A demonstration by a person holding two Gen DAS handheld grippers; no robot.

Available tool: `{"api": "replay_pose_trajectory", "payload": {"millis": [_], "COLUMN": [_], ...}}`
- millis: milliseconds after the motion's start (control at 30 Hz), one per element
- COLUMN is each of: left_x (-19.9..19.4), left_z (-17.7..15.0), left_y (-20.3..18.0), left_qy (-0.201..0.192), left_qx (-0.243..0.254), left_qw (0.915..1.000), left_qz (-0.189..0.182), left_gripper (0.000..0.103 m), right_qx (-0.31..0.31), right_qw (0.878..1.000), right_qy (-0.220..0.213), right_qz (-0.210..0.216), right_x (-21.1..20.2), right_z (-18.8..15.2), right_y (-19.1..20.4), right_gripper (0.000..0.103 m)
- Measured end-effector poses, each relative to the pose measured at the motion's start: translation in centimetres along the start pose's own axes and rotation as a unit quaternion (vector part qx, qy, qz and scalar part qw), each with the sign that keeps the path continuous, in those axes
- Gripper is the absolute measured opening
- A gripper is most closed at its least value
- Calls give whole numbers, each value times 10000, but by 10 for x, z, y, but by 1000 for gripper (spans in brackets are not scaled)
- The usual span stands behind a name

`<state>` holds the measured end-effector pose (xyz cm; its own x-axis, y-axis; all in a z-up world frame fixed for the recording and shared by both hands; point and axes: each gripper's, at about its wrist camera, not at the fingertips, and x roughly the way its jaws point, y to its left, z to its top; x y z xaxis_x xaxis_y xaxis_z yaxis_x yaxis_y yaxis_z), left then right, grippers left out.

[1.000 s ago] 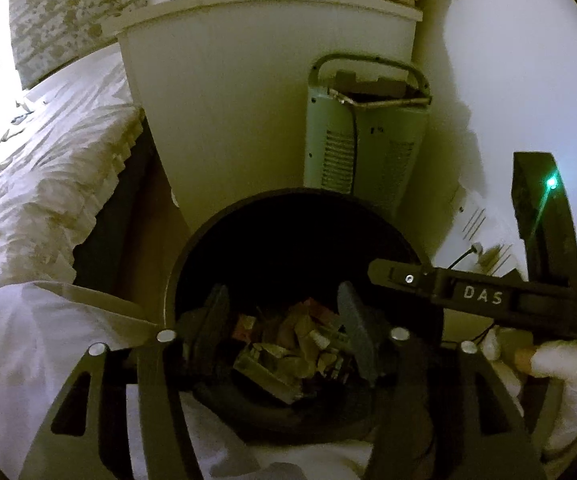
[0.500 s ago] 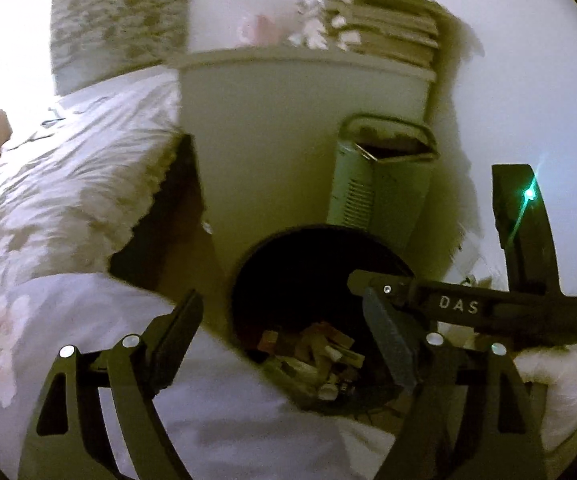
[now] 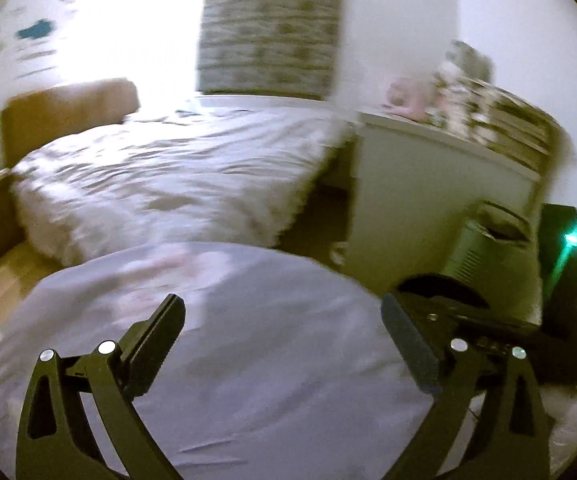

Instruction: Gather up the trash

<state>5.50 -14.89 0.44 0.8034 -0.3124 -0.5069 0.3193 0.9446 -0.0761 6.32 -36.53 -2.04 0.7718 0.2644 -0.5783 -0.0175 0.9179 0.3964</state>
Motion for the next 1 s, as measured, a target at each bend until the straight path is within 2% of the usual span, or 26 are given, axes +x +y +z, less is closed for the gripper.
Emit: {"api": "replay_pose_trajectory", "payload": {"millis": [233,300,367,433,600,733,1000], "left_x": [-22,-26,-28,-30,-33,-34,-36], "left_z": [-17,-23,-29,-33,-45,-49,-56], "left_y": [69,82,88,94,105,102,103], "left_qy": [-179,-199,-220,-232,-189,-169,-198], "left_qx": [-554,-641,-649,-688,-769,-647,-694], "left_qw": [9943,9919,9898,9880,9848,9822,9832], "left_qz": [891,1079,1251,1366,1546,1756,1674], "left_gripper": [97,97,97,97,97,97,97], "right_qx": [-811,-950,-1073,-1153,-1268,-1331,-1500], "right_qw": [9958,9940,9919,9899,9877,9858,9812], "right_qy": [-429,-539,-676,-825,-882,-964,-1122], "right_qz": [-3,-13,-51,-95,-258,-357,-464], "right_x": [11,11,13,14,19,21,23], "right_z": [-15,-19,-23,-28,-39,-47,-63], "right_y": [79,91,102,109,114,115,116], "right_gripper": [84,85,95,98,98,98,98]}}
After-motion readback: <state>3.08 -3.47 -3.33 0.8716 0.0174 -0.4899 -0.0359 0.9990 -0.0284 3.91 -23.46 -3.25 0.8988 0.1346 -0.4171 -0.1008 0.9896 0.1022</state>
